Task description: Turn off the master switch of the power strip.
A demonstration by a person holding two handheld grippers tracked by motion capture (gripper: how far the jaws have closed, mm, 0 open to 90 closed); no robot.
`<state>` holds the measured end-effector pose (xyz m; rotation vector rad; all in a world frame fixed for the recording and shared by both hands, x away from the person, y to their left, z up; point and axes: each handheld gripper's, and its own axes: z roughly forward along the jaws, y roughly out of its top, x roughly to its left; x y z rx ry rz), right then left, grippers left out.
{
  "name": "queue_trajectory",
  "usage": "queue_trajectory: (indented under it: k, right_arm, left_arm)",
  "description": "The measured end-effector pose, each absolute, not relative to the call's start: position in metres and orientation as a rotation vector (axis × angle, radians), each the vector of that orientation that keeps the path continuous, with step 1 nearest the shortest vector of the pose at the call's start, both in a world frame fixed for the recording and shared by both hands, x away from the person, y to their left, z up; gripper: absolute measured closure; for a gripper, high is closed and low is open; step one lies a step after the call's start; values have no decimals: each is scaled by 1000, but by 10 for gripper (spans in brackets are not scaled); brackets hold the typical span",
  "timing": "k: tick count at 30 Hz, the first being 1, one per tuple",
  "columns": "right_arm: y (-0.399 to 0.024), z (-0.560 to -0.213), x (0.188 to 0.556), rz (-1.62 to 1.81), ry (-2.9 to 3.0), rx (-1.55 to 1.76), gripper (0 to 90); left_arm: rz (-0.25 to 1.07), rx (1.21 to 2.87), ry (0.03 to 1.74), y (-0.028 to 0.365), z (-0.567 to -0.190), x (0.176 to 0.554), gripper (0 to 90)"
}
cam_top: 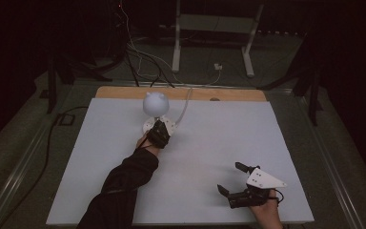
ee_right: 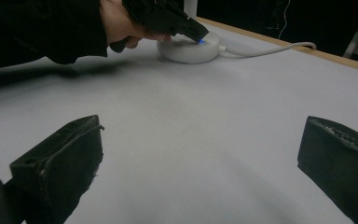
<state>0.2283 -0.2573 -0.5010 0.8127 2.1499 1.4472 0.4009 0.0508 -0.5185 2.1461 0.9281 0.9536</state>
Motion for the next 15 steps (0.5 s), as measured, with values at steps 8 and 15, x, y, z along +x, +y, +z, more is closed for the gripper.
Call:
queue_trajectory:
  k: [8,15]
  right_arm:
    - [-257,-501,228,1442,2154,814,0]
    - [-256,-501,228,1444,2156,813,0]
  left_arm:
    - [921,2186,899,49,-517,402,900]
    - [962,2218,876,47,-517,404,900]
